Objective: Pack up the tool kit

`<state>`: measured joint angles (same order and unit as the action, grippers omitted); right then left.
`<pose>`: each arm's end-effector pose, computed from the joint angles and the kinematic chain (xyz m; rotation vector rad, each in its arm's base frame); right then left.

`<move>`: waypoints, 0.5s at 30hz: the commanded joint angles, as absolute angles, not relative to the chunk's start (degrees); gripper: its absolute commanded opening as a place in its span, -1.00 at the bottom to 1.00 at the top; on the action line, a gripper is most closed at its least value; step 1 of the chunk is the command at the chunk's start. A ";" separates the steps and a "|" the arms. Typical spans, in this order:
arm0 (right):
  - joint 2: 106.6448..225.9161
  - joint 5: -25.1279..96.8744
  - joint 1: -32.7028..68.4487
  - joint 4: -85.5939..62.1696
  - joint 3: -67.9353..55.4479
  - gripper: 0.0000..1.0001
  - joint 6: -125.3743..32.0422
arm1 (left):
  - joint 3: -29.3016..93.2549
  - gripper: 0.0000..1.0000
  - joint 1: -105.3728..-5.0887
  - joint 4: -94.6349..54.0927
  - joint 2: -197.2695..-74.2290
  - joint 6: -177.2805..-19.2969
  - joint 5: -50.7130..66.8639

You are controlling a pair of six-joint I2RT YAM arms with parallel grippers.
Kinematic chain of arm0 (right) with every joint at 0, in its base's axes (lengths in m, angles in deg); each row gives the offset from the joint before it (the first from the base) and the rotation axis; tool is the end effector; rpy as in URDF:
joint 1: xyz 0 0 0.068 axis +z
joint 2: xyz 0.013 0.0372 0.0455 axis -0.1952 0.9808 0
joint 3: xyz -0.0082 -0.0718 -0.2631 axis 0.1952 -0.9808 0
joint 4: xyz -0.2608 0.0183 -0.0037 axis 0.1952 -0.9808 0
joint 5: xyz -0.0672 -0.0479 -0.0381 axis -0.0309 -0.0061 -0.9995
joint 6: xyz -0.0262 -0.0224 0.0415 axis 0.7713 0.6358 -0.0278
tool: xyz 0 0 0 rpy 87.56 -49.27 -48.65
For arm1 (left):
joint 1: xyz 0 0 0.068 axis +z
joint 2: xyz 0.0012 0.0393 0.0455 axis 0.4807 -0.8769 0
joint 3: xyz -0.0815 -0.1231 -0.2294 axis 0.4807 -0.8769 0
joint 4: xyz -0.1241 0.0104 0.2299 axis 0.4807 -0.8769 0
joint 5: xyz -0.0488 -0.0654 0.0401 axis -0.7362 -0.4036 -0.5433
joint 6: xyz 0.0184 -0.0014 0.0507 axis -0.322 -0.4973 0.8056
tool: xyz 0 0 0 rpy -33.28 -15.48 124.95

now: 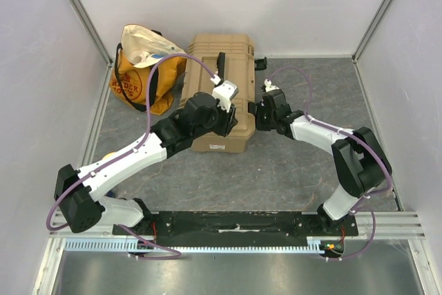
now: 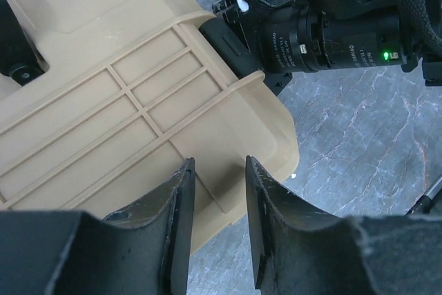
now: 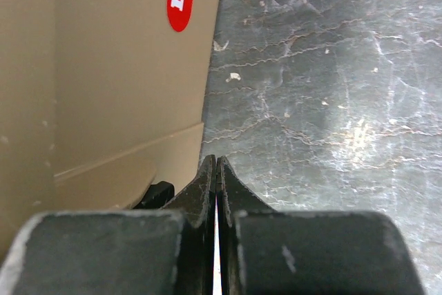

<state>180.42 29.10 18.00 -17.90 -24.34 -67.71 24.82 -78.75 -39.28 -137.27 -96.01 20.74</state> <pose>0.3074 0.1730 0.1973 -0.0369 2.4038 0.4982 0.2002 -0.2345 0.3260 0.6922 2.0034 -0.5492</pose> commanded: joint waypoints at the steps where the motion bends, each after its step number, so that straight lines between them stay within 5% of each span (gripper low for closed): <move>1: 180.82 36.49 20.91 -3.13 -25.54 -1.00 -72.45 | 17.47 -0.21 -81.20 -49.54 -143.84 -102.62 1.57; 9: 172.05 19.22 20.65 -14.07 -27.21 -0.96 -73.77 | 20.44 -0.22 -80.94 -52.34 -136.47 -103.67 12.45; 13: 165.02 10.50 19.95 -23.04 -26.69 -0.50 -74.83 | 25.36 -0.04 -80.76 -54.10 -131.46 -103.32 20.89; 15: 162.47 6.02 19.25 -28.93 -25.11 -0.06 -76.41 | 27.82 0.07 -80.59 -54.37 -129.17 -103.23 25.19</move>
